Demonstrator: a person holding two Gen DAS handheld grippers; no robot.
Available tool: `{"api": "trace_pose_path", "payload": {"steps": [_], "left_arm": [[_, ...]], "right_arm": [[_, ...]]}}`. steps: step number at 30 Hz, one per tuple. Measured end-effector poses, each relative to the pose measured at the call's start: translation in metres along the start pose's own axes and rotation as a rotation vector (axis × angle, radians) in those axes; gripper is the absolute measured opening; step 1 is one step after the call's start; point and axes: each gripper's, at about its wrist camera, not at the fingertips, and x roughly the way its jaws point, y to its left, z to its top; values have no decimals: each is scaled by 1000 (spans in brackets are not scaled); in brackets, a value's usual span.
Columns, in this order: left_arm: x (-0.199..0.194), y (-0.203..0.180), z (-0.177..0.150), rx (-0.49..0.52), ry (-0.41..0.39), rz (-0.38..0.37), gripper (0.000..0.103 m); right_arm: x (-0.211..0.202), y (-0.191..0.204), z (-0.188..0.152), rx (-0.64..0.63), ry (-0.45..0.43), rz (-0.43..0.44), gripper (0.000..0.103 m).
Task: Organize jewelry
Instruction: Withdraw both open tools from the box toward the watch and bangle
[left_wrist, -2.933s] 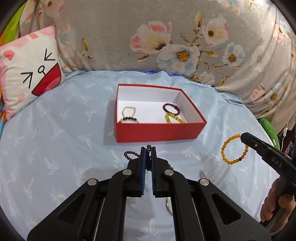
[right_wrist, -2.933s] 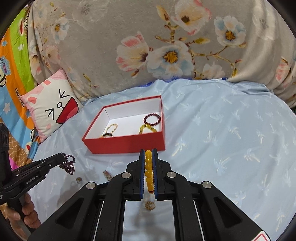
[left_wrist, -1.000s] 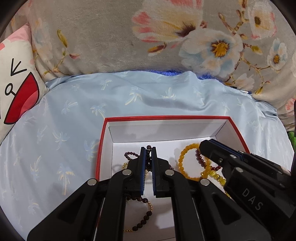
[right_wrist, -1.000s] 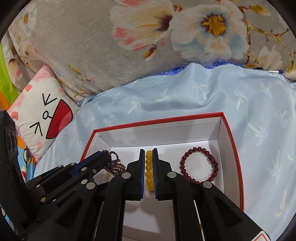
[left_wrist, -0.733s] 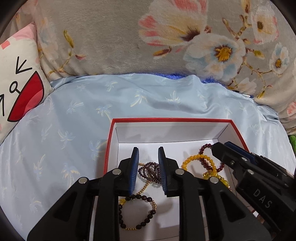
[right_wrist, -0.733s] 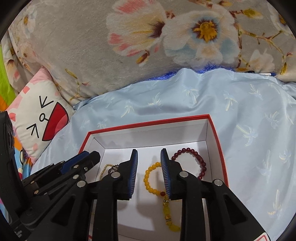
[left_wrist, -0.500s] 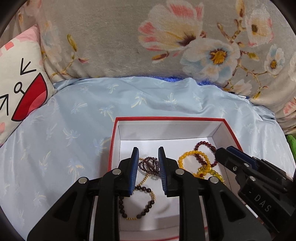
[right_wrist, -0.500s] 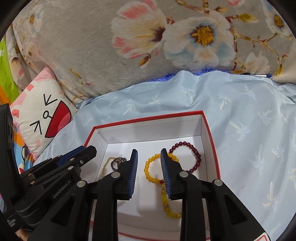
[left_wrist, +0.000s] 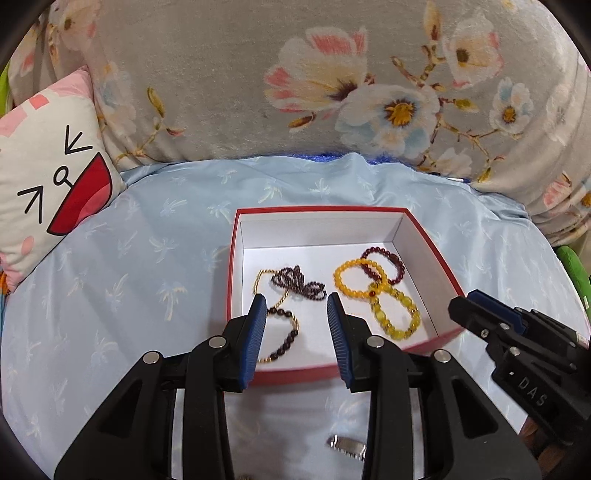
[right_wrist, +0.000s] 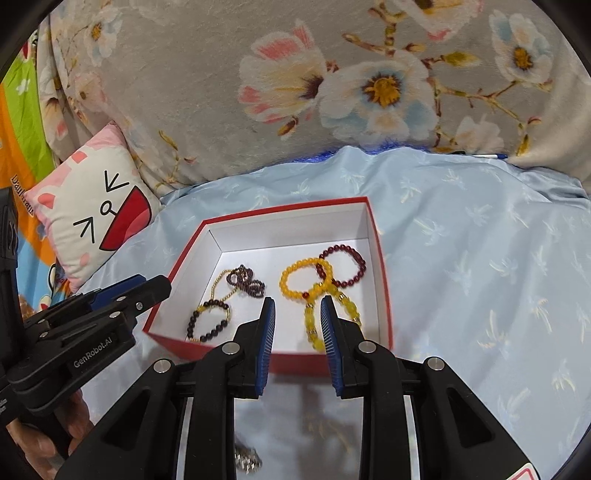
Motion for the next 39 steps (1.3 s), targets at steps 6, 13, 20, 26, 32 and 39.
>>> {"api": "trace_pose_path", "payload": {"steps": [6,13,20,26,32,39], "left_arm": [[-20,6,-33,-9,6,13,33],[-32,20,-79,-40,56,17,33],[-47,14,-120,-37,76,15,33],[-49,14,-147,-48,113,-11,33],[-53,13,-157,-43,102,-10,33],[-48,7,-166,-35,115,-9,33]], "right_arm": [[-29,-17,-35,13,25,-17,26],[-46,-27,-83,46,69,-18,26],[-59,-10,-123,11,105,-3,26],[-61,16,-150,-49,142,43,26],[-50,31,-169,-69,184,39,26],[-42,38,-170,-99,178,5,25]]}}
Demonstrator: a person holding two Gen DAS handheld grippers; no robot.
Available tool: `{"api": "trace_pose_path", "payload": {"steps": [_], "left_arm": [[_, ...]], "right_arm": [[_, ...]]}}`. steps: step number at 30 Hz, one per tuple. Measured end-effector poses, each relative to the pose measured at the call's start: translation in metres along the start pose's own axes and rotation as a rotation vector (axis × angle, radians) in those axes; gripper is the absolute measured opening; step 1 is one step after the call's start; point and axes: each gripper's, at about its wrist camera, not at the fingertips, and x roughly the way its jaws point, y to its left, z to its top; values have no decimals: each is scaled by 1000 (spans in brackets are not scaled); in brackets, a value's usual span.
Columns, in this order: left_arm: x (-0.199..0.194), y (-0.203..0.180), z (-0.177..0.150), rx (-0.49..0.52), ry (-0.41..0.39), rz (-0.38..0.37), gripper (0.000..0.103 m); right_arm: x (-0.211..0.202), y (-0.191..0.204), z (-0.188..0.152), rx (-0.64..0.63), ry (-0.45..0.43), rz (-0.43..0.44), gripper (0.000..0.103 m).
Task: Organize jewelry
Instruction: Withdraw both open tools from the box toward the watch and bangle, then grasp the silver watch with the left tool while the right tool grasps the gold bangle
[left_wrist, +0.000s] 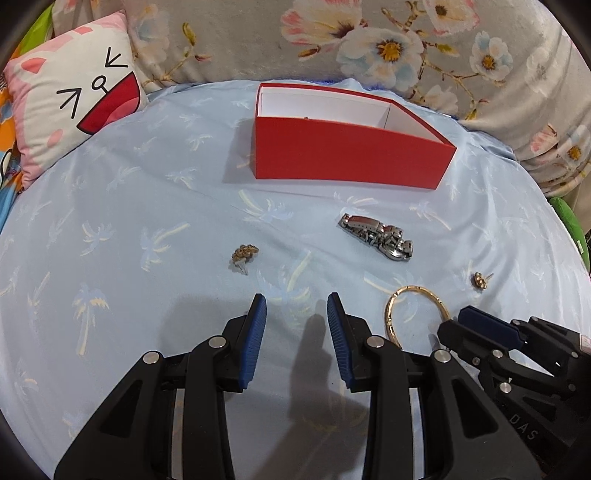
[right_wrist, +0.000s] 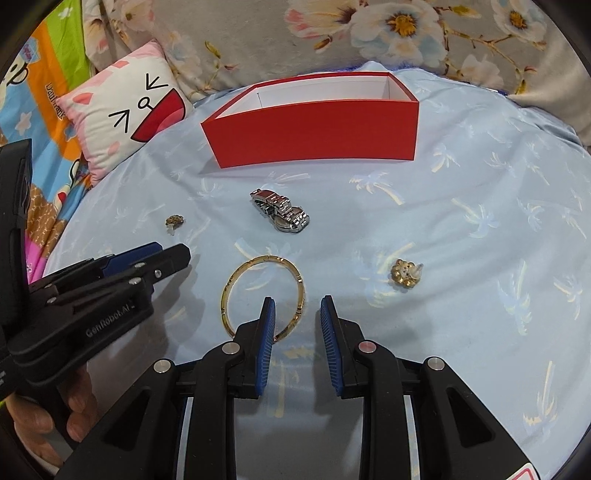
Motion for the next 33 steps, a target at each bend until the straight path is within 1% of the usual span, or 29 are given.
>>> {"api": "trace_pose_path", "payload": {"steps": [3,5,7,11,14,16,19,21,25,30,32,33], "left_arm": [[2,0,-2,-3,3,2,33],[2,0,-2,-2,3,3,33],[2,0,-1,-6,5,1,33],[3,-4,4,-23,15,-30,33],[3,-15,12,-23,14,-52,35],[4,-26,19,-16,9,-59,42],[8,-41,32,-12,4,-59,47],[15,-49,40,-11,5,-43,48],[36,-54,52,-42,46,-33,48],[52,-50,56,-76,80,-11,48],[52,-49,54,-78,76,-7,43],[50,-48,53,-77,75,-13,38]], "right_arm": [[3,3,0,-24,-12,-34,22],[4,4,0,-34,-15,-59,14],[3,0,1,-29,-14,-62,4],[0,-12,-2,-5,-15,-65,3],[-4,-18,-5,5,-16,-66,3],[-6,-21,-7,11,-16,-63,3],[-8,-25,-10,26,-17,-56,3],[-9,-28,-10,38,-18,-45,3],[-8,-31,-10,52,-18,-26,3],[-8,-34,-9,60,-17,-15,3],[-8,-35,-9,62,-18,-12,3],[-8,-35,-9,63,-18,-11,3]]}}
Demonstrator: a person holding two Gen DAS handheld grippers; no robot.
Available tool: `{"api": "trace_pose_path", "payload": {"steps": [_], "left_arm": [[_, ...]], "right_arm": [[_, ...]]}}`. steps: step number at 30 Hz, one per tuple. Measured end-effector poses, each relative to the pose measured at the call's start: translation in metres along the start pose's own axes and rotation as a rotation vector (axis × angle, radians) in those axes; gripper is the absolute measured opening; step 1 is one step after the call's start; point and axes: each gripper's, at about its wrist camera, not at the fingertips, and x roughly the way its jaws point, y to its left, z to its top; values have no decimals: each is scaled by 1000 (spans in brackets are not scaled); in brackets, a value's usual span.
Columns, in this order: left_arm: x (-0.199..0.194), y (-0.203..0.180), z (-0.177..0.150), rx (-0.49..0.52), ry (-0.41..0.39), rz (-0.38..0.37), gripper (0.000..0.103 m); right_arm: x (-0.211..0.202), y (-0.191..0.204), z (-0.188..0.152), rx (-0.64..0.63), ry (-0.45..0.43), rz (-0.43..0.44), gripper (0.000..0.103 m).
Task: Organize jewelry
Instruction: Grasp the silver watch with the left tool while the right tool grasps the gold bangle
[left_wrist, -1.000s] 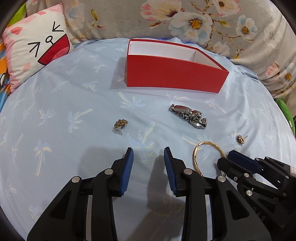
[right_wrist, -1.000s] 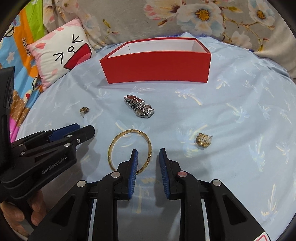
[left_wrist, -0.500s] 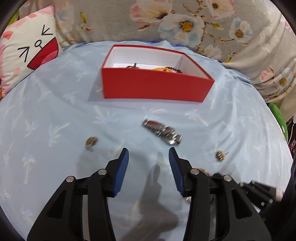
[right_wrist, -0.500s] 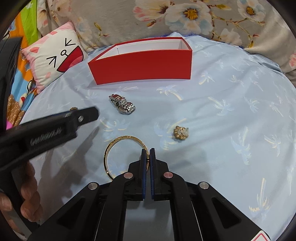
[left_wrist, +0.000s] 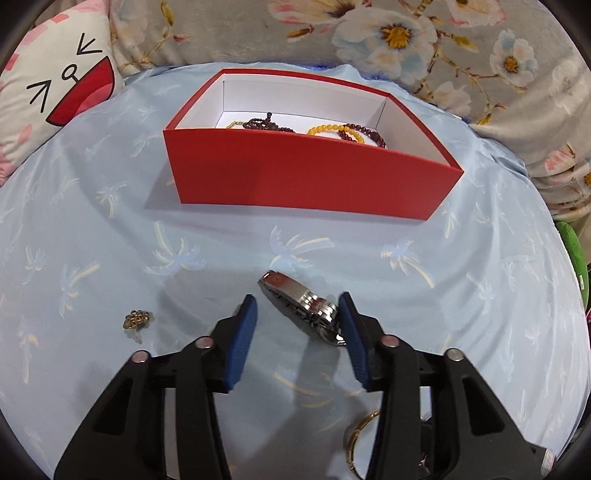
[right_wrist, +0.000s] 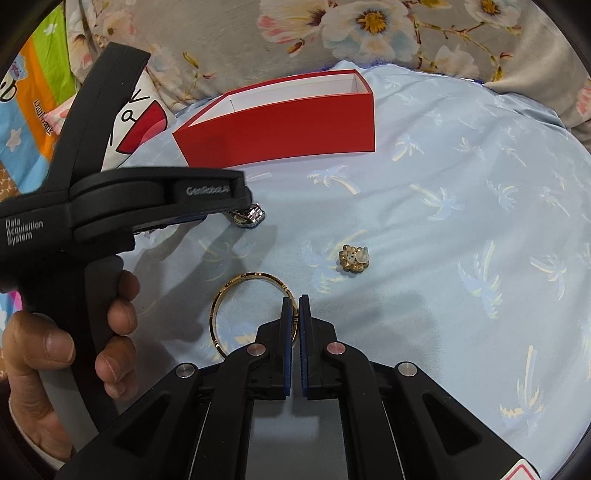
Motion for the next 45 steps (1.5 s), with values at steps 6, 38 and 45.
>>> {"api": "trace_pose_path", "payload": {"steps": [6,38,45], "left_arm": [[-9,4,-7,4,6,-62,13],[-69,26,-33,19,-48,-155,9],[-80,23,-32,29,-65,-164,9]], "right_arm": [[1,2,0,8,-2,-3,3],[-25,3,11,56,-69,65,3],[-37,4,16,48,-94,60,3]]}}
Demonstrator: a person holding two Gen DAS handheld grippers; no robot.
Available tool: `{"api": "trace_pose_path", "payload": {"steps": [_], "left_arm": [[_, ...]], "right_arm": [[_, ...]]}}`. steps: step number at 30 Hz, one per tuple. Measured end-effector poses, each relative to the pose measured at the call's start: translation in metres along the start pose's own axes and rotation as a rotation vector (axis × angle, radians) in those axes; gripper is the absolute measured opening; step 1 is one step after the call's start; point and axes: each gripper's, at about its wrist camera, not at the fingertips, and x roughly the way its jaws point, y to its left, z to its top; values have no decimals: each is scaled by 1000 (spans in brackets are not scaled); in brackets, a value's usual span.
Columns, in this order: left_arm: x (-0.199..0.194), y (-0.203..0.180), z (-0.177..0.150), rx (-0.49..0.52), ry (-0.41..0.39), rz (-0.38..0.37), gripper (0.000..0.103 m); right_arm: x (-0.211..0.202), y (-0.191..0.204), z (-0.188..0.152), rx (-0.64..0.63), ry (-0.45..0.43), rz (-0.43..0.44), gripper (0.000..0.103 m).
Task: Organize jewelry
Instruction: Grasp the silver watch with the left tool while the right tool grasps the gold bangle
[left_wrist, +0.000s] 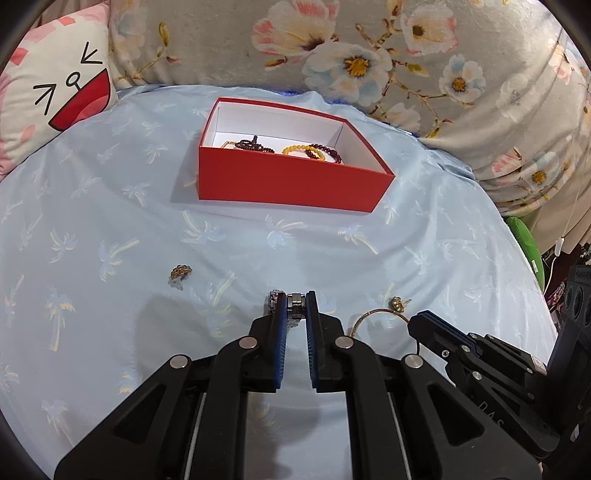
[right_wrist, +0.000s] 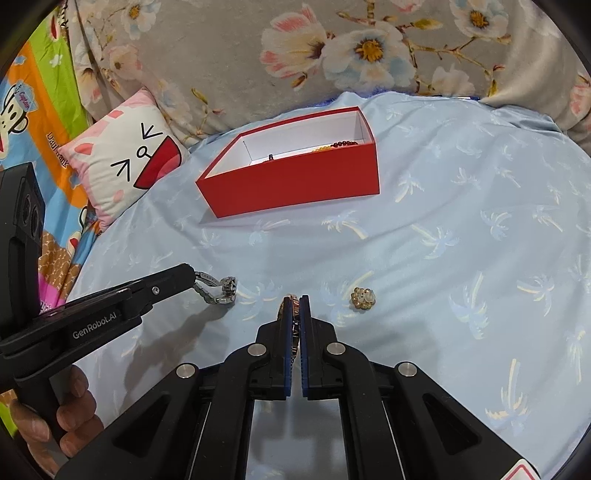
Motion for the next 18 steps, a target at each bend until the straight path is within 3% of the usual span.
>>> {"api": "trace_pose_path", "payload": {"steps": [18], "left_arm": [[-14,0,8,11,-19,31,9]], "right_arm": [[-14,10,16,-33,-34,-17,0]]}}
